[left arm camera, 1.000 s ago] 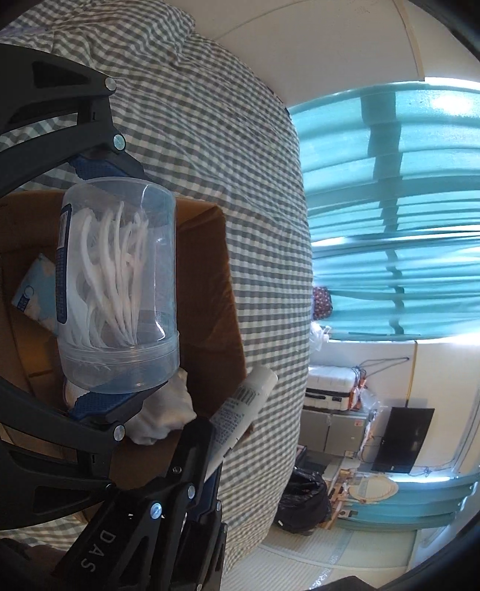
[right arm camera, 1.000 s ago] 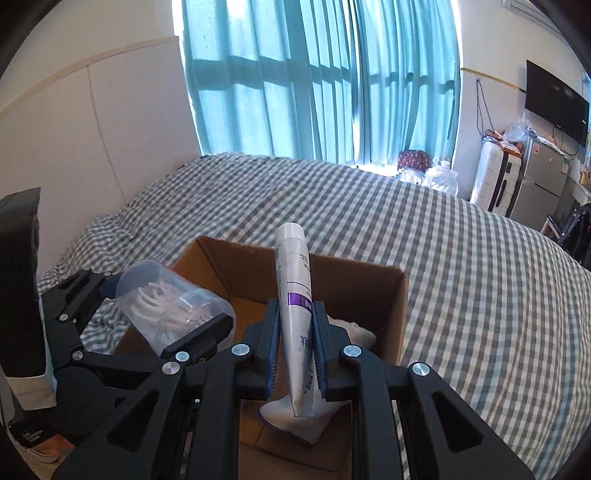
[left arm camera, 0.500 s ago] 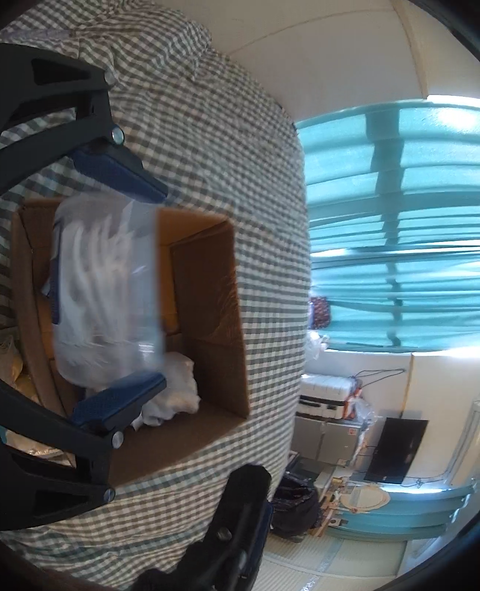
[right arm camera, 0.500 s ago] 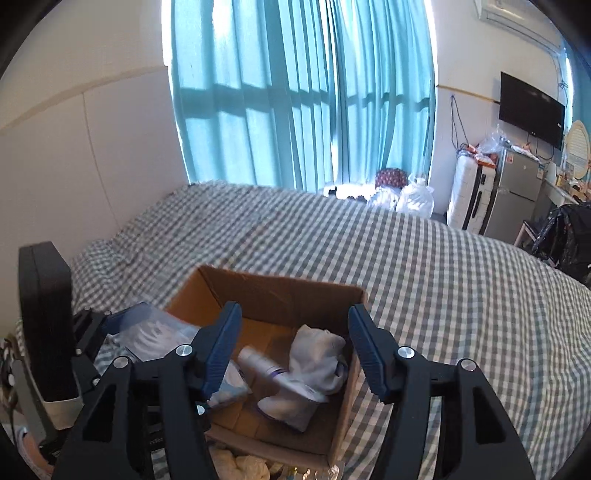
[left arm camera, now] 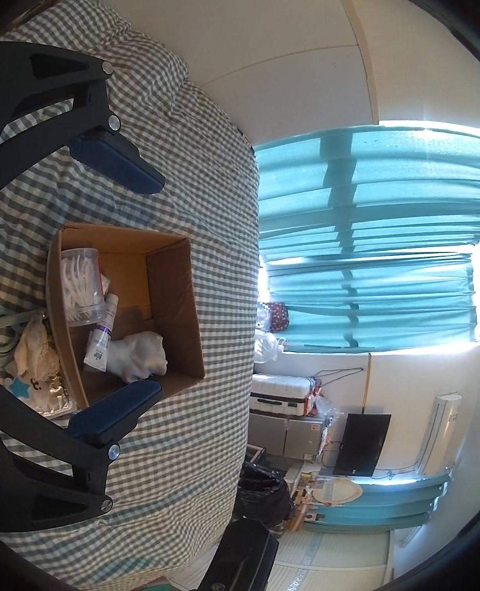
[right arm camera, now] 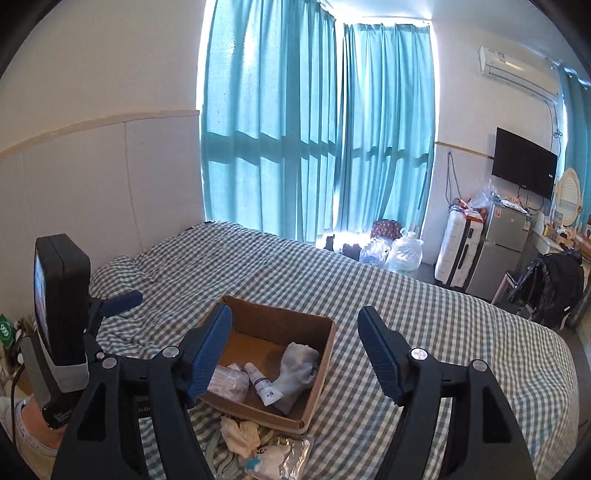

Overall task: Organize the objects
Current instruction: 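Grasp the white cat cup with the right tool while the left tool grasps the green clip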

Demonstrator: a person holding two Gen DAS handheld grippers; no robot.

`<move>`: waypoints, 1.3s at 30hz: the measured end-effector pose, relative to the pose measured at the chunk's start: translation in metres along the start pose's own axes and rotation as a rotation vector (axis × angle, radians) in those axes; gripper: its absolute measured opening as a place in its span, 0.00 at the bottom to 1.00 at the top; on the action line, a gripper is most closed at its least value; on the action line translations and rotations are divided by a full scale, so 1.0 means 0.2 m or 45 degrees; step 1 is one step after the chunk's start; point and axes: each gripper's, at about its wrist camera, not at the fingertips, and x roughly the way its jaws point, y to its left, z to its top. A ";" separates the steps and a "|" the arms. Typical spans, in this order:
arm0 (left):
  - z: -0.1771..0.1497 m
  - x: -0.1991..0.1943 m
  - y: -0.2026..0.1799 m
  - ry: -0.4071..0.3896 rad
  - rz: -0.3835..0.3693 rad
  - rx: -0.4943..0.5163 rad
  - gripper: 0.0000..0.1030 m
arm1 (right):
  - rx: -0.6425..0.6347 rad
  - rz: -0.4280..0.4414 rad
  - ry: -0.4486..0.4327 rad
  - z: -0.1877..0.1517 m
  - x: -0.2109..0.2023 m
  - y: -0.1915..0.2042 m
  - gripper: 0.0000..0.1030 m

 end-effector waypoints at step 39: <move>-0.97 0.42 -0.25 0.519 -0.071 -0.044 0.75 | 0.138 0.016 0.466 -0.87 0.40 -0.09 0.69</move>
